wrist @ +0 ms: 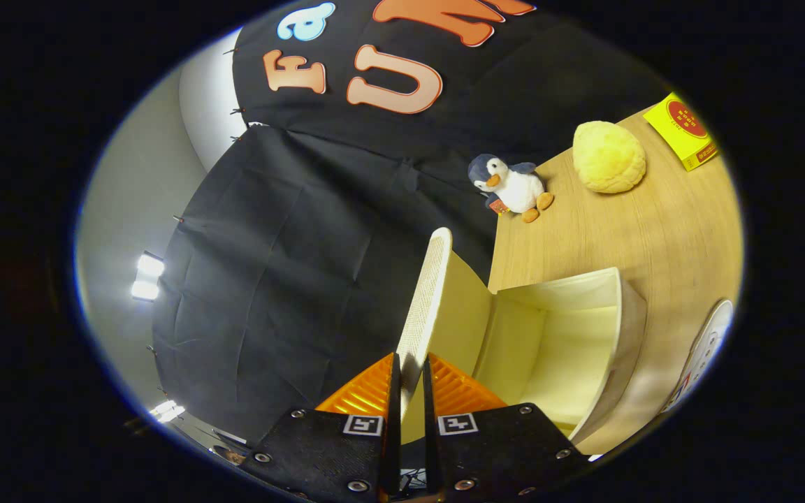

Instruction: Open the storage box then place both shoes into the box .Put the left shoe in first, then the right shoe, with the right side of both shoes facing outward in a uniform manner.

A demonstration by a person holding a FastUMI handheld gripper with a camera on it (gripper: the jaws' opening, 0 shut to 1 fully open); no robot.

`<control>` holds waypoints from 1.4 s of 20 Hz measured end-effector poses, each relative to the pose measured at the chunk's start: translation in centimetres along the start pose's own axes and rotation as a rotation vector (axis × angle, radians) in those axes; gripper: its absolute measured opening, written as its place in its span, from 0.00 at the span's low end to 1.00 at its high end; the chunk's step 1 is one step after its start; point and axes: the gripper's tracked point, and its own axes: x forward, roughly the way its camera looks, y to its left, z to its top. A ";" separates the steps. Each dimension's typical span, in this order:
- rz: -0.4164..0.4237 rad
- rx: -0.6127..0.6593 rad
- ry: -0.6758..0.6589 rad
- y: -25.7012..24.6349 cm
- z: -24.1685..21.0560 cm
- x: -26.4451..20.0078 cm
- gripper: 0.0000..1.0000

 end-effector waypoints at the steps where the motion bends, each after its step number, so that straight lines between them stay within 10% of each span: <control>1: 0.003 0.004 0.000 0.6 0.2 0.5 0.14; 12: -0.049 -0.132 0.083 7.3 -2.8 12.1 0.13; 28: -0.299 -0.141 0.233 3.5 -10.1 26.5 0.13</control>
